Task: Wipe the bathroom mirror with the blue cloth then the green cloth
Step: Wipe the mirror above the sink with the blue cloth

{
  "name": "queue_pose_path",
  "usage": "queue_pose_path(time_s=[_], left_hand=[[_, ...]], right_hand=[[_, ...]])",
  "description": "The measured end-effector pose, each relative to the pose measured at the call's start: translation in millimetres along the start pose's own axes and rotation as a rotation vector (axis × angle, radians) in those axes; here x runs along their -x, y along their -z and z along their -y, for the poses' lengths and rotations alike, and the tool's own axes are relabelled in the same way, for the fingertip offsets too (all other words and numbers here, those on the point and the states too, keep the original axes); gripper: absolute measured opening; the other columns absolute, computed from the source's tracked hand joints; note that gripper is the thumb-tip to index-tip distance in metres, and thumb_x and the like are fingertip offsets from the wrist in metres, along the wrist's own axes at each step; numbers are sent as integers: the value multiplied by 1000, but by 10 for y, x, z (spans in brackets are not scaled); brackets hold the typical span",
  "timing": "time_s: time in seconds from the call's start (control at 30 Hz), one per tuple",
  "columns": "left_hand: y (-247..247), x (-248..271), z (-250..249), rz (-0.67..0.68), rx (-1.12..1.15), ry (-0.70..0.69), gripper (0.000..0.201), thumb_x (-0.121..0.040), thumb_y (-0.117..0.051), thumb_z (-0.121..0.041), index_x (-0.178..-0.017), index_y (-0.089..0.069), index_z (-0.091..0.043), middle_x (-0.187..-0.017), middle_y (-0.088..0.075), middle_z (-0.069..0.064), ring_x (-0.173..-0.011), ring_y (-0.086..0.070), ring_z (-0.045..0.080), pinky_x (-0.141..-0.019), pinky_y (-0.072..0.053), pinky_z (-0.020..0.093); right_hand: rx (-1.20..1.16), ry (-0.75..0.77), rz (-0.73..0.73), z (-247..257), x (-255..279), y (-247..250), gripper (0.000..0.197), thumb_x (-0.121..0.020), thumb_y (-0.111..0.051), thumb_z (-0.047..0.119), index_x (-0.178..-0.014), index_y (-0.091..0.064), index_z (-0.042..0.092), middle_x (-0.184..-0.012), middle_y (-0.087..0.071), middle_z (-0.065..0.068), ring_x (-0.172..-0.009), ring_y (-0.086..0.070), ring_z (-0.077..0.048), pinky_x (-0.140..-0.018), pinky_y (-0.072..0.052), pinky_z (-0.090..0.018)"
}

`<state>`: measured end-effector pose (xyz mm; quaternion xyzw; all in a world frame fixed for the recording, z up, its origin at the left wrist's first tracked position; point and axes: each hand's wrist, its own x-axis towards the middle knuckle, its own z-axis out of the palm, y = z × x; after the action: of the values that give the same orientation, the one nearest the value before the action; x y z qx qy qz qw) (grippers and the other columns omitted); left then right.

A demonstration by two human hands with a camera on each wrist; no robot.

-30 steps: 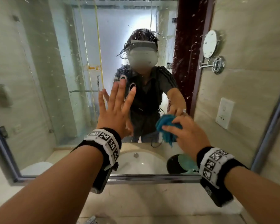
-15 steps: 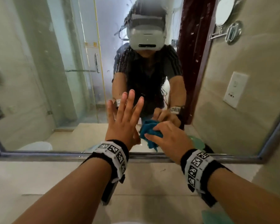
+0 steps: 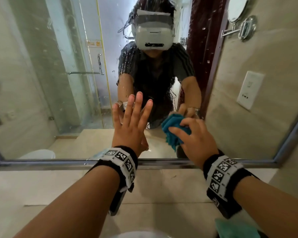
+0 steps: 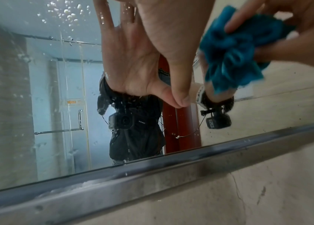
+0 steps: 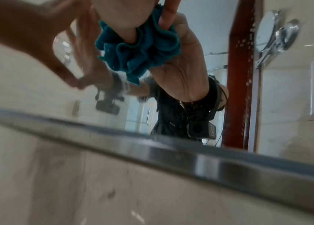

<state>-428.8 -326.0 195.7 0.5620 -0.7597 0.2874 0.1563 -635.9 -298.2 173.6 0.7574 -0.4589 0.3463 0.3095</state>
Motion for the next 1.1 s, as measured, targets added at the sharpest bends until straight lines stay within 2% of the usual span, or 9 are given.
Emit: queue_pose_path(time_s=[0.2,0.3,0.43,0.53,0.63,0.77,0.9,1.0,1.1], left_hand=[[85,54,27,-32,-39,-28,141,-56,-70,-71,-146,24,-18,-151,31,13,-140,26,32,-112,6,60],[207,93,109,-105,-13,-31,124,-53,-71,-71,-150,-12,-22,-156,-5,10,-143,-6,31,-112,5,57],[669,-177,290,-204,-5,-46,118,-51,-73,-68,-148,-21,-24,-153,-17,8,-141,-16,30,-110,0,61],[1238,-549,403,-244,-29,-5,117,-53,-68,-72,-150,-20,-27,-157,-15,6,-143,-9,28,-109,2,62],[1786,-938,538,-308,-33,21,115,-57,-61,-76,-151,-14,-29,-158,-11,5,-144,-5,27,-109,10,61],[2392,-1345,656,-315,3,-75,111,-74,-51,-73,-145,24,-33,-155,25,0,-141,25,23,-107,16,62],[2810,-1677,734,-308,25,-43,111,-77,-47,-74,-135,39,-32,-148,39,0,-138,33,24,-108,14,63],[3015,-1938,789,-299,-17,-16,119,-73,-50,-77,-135,39,-28,-147,41,3,-137,34,26,-107,14,65],[3200,-2182,812,-270,-26,-4,129,-66,-54,-81,-139,35,-26,-147,41,5,-136,34,28,-103,20,61]], right_hand=[[-6,241,287,-28,426,-119,62,-54,-88,12,-106,-55,16,-103,-57,-11,-84,-53,-27,-57,-54,-36],[39,206,227,-93,160,96,61,-46,-90,10,-102,-69,15,-110,-49,-8,-92,-45,-25,-65,-56,-36],[125,225,53,-259,-538,483,62,-57,-84,2,-115,-62,11,-118,-50,-10,-101,-44,-24,-92,-48,-34],[185,236,-59,-421,-1126,809,54,-65,-79,0,-115,-63,11,-119,-56,-11,-107,-45,-23,-102,-41,-36],[222,193,-43,-544,-1673,1198,58,-62,-80,-1,-116,-64,14,-121,-58,-11,-111,-51,-27,-95,-47,-43],[187,34,-85,-643,-2321,1740,65,-54,-79,-5,-115,-65,15,-123,-58,-12,-107,-53,-32,-85,-51,-41],[-142,-374,-287,-735,-2866,2120,45,-88,-38,24,-131,-51,23,-139,-36,-5,-101,-21,8,-103,-29,-19],[-233,-407,-331,-676,-3135,2309,41,-94,-41,9,-132,-51,19,-141,-33,-7,-112,-29,-10,-97,-19,-5],[-41,-341,-186,-527,-3192,2322,46,-92,-43,13,-138,-44,21,-146,-26,2,-122,-22,-21,-101,-16,-15]])
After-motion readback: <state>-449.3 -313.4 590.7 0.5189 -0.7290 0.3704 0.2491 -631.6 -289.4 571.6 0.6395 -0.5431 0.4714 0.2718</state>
